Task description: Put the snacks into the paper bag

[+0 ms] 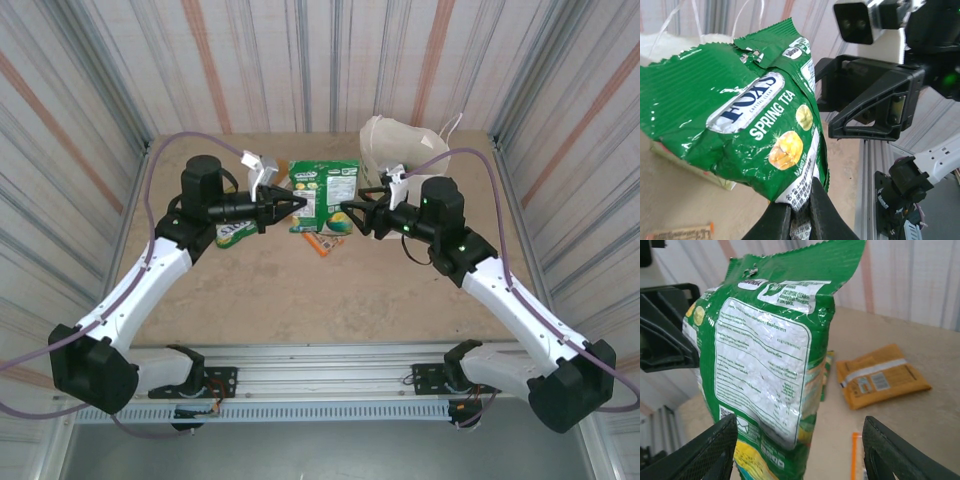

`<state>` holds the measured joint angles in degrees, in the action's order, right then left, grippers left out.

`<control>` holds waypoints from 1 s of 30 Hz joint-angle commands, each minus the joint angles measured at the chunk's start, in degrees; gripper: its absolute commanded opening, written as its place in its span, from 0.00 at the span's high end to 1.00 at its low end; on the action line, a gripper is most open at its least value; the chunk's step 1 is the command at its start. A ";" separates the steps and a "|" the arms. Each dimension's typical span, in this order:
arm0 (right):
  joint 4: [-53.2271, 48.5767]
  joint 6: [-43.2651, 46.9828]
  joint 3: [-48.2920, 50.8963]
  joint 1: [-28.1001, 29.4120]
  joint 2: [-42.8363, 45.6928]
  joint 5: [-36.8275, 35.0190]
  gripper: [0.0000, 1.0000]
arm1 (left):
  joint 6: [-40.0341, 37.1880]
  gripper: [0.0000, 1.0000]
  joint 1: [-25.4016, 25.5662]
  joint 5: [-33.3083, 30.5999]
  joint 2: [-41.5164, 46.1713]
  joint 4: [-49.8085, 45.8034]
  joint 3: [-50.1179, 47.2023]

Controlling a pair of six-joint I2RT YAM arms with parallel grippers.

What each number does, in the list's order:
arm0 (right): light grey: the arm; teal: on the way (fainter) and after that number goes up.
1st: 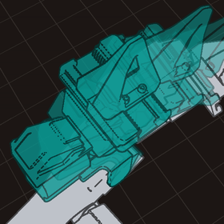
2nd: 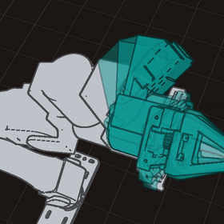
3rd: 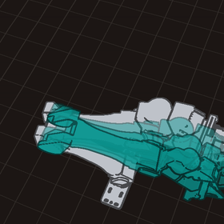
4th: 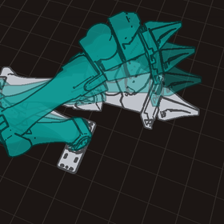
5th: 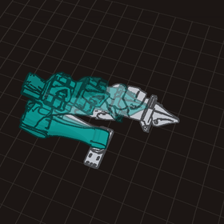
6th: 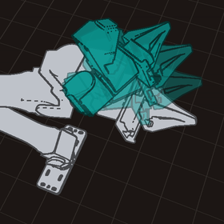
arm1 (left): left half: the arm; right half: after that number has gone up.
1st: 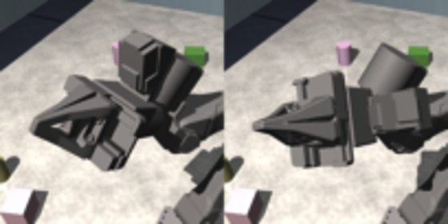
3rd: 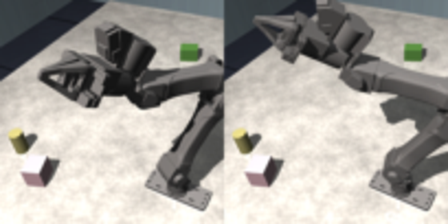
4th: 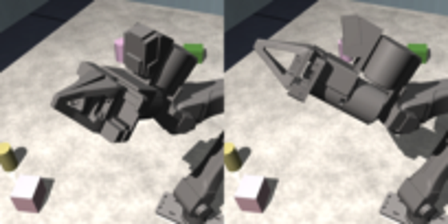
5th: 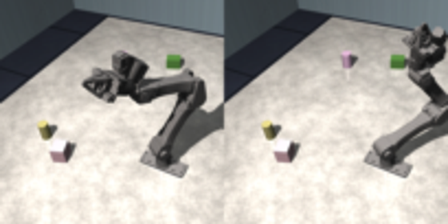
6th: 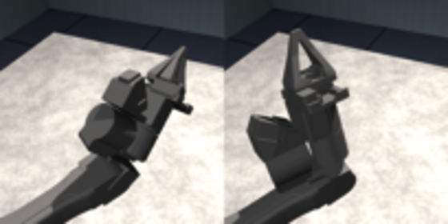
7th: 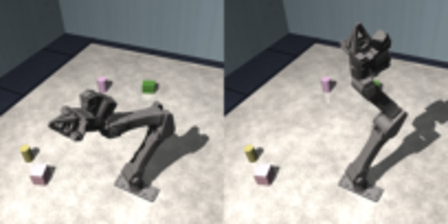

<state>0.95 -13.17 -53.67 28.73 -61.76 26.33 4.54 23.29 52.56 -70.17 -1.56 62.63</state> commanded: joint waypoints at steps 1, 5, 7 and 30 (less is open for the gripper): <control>4.23 -3.79 1.04 -1.18 0.61 8.47 0.34 | -0.05 1.00 1.00 3.70 0.28 5.32 3.30; 6.91 -6.11 1.11 -2.16 0.00 13.03 0.36 | -0.01 0.99 1.82 3.94 -0.99 5.73 4.49; 7.91 -7.07 1.17 -2.67 -0.07 14.80 0.42 | 0.03 0.99 2.09 3.15 -1.57 6.04 4.69; -9.75 -1.19 -12.20 -14.45 6.35 2.61 0.97 | -0.26 0.45 4.87 -17.04 -10.20 -3.91 12.70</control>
<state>-5.48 -17.61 -60.34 17.08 -57.08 32.16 4.27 27.77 41.36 -78.59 -1.54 72.34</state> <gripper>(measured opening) 0.161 0.545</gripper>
